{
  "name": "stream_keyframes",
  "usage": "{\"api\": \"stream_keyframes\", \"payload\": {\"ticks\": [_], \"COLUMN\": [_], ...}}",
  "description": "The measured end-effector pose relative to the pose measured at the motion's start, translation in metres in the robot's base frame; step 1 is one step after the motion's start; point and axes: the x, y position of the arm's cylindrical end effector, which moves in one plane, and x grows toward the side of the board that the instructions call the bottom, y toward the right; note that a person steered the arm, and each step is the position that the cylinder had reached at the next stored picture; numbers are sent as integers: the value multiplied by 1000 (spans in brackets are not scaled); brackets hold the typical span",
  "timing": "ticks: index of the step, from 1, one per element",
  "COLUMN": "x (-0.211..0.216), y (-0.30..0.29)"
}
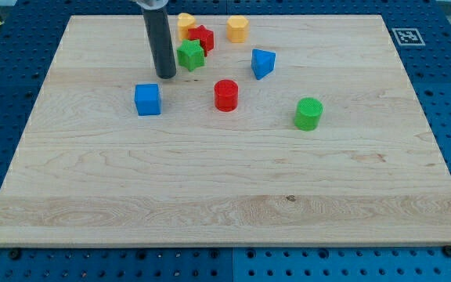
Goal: Slightly touch the blue triangle
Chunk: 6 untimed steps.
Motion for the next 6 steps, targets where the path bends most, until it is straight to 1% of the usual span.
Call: {"api": "stream_keyframes", "payload": {"ticks": [1,2,3,4,6], "x": [7,-1,-29,-39,-67], "y": [56,102,120,120,92]}}
